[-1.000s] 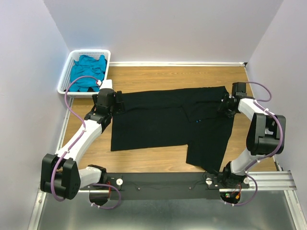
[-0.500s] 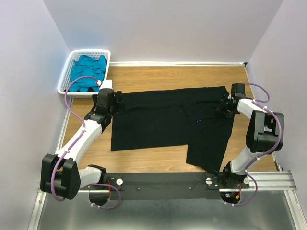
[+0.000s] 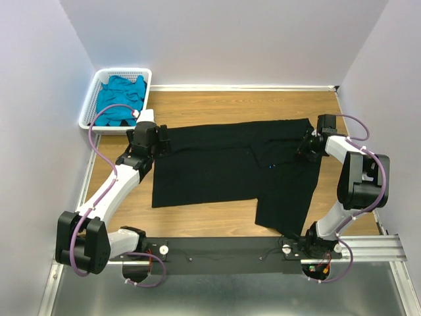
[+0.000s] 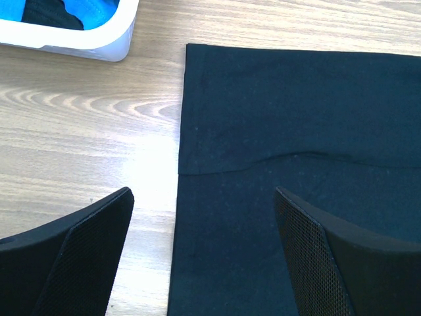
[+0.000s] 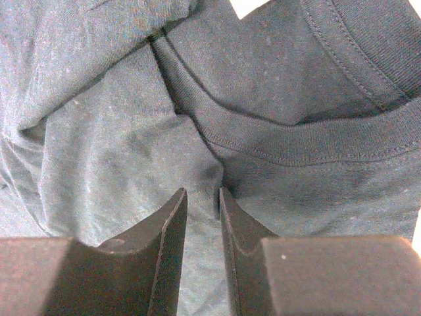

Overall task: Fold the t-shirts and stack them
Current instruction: Fold the tshirt

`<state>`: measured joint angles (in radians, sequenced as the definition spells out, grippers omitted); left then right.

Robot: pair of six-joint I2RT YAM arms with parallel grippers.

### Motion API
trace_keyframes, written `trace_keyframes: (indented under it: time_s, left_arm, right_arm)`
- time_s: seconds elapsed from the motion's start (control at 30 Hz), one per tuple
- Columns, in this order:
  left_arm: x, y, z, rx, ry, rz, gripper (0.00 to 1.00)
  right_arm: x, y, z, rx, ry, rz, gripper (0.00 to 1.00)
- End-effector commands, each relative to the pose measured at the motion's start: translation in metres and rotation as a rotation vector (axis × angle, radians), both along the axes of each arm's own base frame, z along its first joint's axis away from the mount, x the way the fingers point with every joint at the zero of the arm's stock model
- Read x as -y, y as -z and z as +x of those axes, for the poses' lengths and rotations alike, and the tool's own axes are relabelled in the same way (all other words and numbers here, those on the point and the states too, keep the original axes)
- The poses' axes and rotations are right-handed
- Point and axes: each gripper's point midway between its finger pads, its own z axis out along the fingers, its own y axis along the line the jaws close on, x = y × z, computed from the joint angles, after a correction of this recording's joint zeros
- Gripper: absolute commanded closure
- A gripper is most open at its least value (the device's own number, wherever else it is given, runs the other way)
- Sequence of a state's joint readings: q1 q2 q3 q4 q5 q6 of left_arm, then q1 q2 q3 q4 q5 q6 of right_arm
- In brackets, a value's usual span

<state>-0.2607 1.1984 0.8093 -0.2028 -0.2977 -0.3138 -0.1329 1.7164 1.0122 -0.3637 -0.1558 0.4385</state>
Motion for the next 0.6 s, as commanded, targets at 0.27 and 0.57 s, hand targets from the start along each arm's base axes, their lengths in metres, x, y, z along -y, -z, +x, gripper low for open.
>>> trace_keyframes:
  time_s: [0.27,0.57]
  left_arm:
    - [0.001,-0.015,0.006,0.048,0.007,-0.016,0.06]
    - [0.001,-0.015,0.006,0.048,0.007,-0.017,0.06]
  right_arm:
    - [0.008,0.004,-0.008,-0.011,0.033,-0.028,0.99]
    - [-0.001,-0.023,-0.019,0.029,0.040,0.016,0.99]
